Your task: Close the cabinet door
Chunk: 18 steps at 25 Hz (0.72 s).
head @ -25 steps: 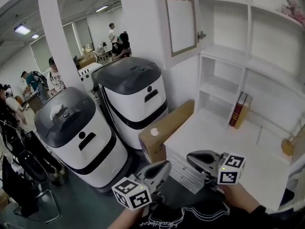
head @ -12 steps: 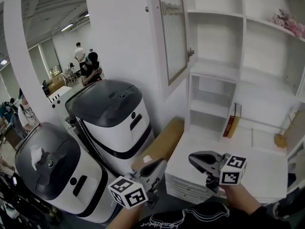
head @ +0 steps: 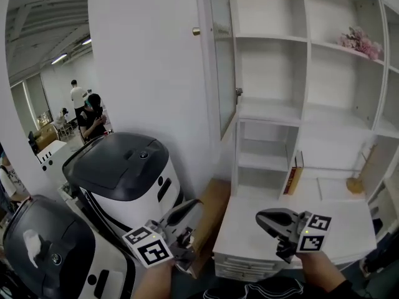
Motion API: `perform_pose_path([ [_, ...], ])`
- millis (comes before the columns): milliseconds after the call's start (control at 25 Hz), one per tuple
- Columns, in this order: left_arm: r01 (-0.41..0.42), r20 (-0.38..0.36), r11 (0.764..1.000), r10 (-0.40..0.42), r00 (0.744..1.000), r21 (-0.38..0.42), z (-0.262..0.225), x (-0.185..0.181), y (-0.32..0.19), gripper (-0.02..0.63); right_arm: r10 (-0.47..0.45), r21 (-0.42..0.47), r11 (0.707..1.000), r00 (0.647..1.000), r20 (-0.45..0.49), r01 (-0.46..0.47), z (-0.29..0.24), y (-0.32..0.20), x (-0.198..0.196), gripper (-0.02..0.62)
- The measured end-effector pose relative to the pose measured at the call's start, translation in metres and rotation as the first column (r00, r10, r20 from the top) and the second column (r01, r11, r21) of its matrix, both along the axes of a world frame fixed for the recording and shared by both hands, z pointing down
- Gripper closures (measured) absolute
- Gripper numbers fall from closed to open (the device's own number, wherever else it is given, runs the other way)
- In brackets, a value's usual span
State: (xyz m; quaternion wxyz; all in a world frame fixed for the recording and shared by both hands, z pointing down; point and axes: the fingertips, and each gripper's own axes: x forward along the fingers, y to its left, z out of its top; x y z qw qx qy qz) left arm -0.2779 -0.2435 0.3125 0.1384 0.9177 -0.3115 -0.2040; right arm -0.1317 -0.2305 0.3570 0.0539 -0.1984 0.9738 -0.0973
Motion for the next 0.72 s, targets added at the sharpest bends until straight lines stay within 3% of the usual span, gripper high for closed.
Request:
perform_pose_path([
  [160, -0.081, -0.080, 0.993, 0.088, 0.993, 0.080, -0.040, -0.008, -0.016, 0.544, 0.055, 0.004, 0.998, 0.998, -0.025, -0.055, -0.001, -0.008, 0.015, 0.589],
  [280, -0.139, -0.173, 0.981, 0.162, 0.972, 0.139, -0.075, -0.016, -0.027, 0.518, 0.094, 0.000, 0.996, 0.995, -0.042, -0.094, 0.001, -0.020, 0.031, 0.589],
  [400, -0.167, -0.180, 0.966, 0.203, 0.962, 0.199, -0.108, -0.015, -0.039, 0.491, 0.115, -0.008, 0.993, 0.992, -0.052, -0.115, 0.003, -0.030, 0.049, 0.589],
  [600, -0.258, -0.158, 0.906, 0.324, 0.933, 0.336, -0.168, -0.018, -0.048, 0.469, 0.112, -0.018, 0.993, 0.992, -0.064, -0.113, 0.004, -0.053, 0.069, 0.589],
  [720, -0.270, -0.173, 0.873, 0.364, 0.915, 0.407, -0.202, -0.022, -0.054, 0.468, 0.102, -0.001, 0.995, 0.993, -0.066, -0.102, -0.004, -0.063, 0.079, 0.589],
])
